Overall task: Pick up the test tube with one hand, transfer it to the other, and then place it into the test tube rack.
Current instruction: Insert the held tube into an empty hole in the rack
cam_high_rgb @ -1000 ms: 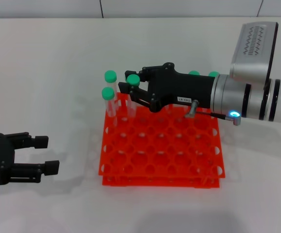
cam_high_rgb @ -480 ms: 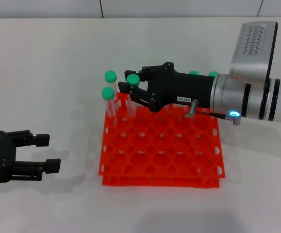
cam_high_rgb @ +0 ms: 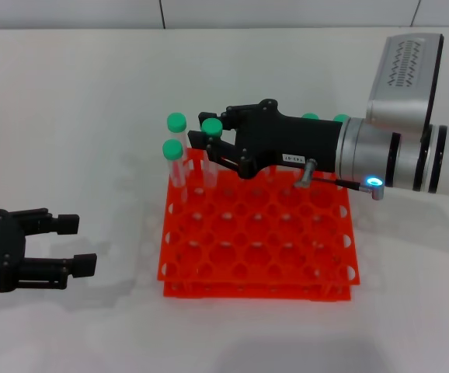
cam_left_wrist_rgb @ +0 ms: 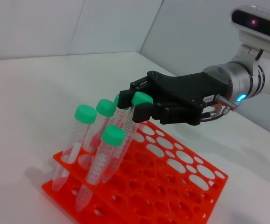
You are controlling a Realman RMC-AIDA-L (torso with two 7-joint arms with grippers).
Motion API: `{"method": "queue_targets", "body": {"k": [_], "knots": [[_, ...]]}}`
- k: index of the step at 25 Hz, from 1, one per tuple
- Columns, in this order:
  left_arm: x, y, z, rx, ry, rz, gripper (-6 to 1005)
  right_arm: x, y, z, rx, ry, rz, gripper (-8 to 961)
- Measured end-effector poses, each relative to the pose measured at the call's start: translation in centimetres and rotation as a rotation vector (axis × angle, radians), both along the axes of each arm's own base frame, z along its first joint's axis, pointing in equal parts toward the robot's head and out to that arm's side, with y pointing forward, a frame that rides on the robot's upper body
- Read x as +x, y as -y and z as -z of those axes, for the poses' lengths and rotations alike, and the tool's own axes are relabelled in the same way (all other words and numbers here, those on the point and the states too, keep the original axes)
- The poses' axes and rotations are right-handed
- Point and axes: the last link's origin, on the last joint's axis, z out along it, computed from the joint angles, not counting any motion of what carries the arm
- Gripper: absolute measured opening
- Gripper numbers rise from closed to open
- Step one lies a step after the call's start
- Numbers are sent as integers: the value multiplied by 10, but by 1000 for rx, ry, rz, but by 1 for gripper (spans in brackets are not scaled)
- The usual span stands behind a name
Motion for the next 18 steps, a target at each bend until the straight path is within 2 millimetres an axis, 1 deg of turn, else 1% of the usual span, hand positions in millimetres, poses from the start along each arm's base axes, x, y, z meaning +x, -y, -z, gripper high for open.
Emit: {"method": "queue_targets", "body": {"k": [18], "knots": [[0,0,0,0,0,0,862,-1,1,0,-8,-6,-2,297]]}}
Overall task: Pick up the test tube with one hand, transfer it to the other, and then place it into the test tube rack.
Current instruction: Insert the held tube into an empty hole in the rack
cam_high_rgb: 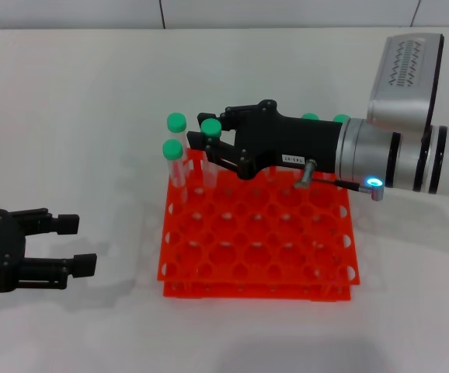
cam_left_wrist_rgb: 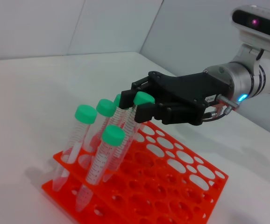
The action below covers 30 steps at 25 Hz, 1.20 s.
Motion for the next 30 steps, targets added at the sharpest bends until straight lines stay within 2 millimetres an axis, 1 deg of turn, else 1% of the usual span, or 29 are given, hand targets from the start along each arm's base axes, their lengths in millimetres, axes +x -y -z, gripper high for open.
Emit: {"method": "queue_targets", "body": {"k": [30], "knots": [[1,-2,-1,1,-5,4,864,-3,1,-1,-7,-5,-17,325]]}}
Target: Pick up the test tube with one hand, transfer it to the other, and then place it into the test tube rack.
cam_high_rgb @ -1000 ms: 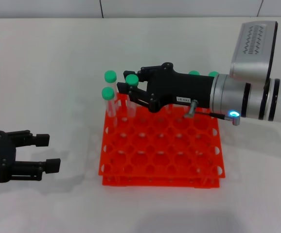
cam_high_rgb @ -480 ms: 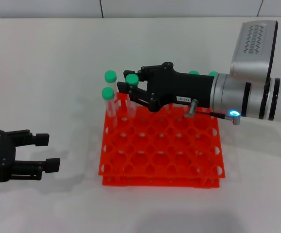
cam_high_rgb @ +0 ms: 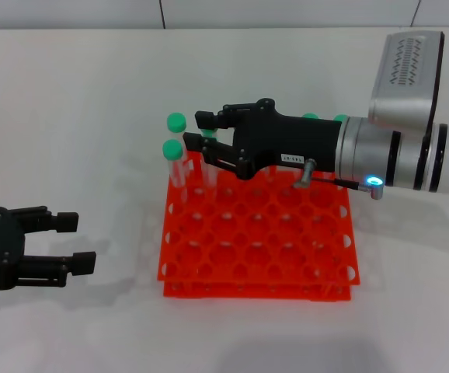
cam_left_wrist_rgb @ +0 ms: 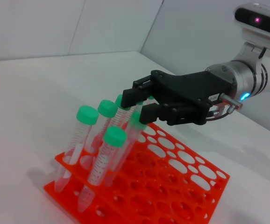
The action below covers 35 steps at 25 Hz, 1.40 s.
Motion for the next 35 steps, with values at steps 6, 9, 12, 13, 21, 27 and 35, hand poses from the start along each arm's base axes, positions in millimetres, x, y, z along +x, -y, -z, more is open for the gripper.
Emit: {"method": "queue_targets", "body": {"k": [6,9,12,13,21,27,35], "knots": [[1,-1,0,0,1,4,864,-1,1,-2,-8,-11,-11,433],[1,-1,0,0,2,3,864,-2,3,-4,-11,-23,-24,485],[0,0,-1,2,2,1,865,-3,5,-8,-7,-36,-30,522],[0,0,-1,3,3,3,865,-2,6,-10,-6,-43,-31,534],[6,-3,-6,55,38,55,865,9,14,-43,13,-121,-49,552],[19,-9,-15,145,118,130,866,44,7,-86,43,-76,30,580],[32,-17,-18,192,185,169,866,86,10,-134,117,-69,111,625]]}}
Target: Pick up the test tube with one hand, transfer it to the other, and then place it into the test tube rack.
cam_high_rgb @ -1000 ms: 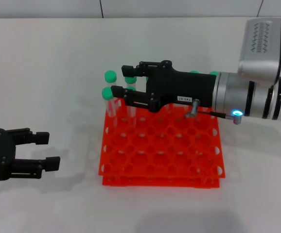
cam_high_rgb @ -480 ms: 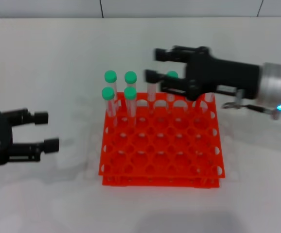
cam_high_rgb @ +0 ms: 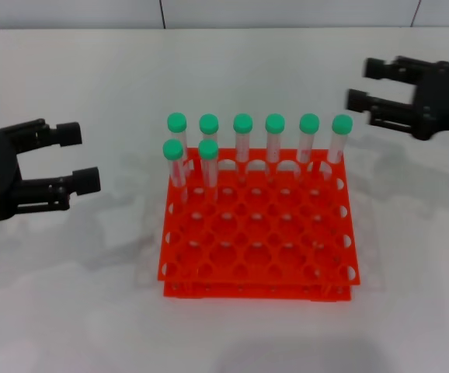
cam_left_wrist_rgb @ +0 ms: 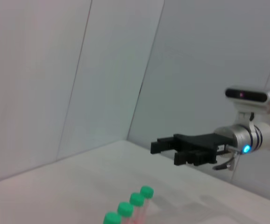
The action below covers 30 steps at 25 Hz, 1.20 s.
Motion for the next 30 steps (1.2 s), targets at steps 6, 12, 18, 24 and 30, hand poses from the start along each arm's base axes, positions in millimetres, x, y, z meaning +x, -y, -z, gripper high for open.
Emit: {"method": "queue_targets", "body": {"k": [6,12,18,24,30], "knots": [[4,-2,2,7,32,-7,867,16,8,-22,-19,30,9,657],[5,-2,4,1,55,-21,867,22,15,-21,-77,96,-3,688],[4,-3,3,-3,55,-27,870,20,17,-15,-102,106,-4,818],[3,-2,3,-5,47,-30,869,6,19,-1,-124,111,-46,838],[2,-2,2,-3,44,-28,869,-3,18,7,-137,101,-69,835]]}}
